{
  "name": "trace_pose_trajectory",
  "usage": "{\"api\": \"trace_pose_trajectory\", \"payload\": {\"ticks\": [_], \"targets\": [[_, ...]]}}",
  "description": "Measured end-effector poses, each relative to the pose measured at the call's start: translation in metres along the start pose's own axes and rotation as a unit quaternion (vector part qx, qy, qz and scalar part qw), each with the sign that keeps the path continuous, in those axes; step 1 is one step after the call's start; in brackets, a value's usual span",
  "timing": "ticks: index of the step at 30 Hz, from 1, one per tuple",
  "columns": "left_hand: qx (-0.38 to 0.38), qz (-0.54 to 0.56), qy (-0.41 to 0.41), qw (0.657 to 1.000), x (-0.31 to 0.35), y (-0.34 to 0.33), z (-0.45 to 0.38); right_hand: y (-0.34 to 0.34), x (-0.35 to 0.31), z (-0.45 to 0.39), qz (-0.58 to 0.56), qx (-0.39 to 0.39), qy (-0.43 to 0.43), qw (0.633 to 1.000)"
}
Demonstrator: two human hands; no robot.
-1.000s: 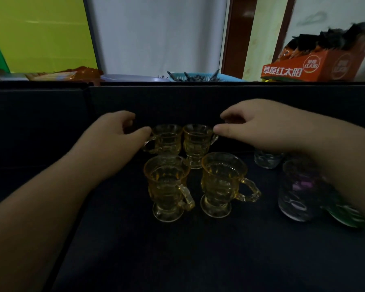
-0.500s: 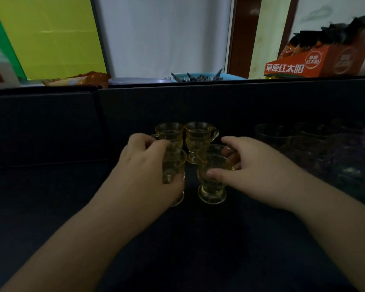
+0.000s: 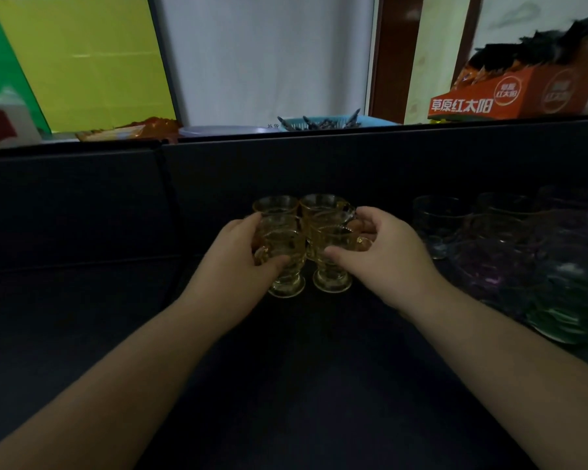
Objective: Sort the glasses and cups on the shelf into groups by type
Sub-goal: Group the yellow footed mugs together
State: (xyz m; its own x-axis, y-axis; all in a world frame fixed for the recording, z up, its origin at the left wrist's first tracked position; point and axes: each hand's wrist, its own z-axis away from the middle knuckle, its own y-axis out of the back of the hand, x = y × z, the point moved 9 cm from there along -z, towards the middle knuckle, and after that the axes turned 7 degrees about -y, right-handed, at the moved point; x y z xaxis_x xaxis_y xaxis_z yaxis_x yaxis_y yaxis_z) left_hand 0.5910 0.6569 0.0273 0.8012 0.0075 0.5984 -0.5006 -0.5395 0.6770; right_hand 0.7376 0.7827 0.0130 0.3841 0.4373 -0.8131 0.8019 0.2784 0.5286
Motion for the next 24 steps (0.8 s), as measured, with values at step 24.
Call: {"api": "trace_pose_trajectory", "payload": {"ticks": [24], "targets": [[0.042, 0.027, 0.061, 0.997, -0.030, -0.001, 0.004, 0.011, -0.005, 0.013, 0.054, 0.016, 0.033, 0.998]]}}
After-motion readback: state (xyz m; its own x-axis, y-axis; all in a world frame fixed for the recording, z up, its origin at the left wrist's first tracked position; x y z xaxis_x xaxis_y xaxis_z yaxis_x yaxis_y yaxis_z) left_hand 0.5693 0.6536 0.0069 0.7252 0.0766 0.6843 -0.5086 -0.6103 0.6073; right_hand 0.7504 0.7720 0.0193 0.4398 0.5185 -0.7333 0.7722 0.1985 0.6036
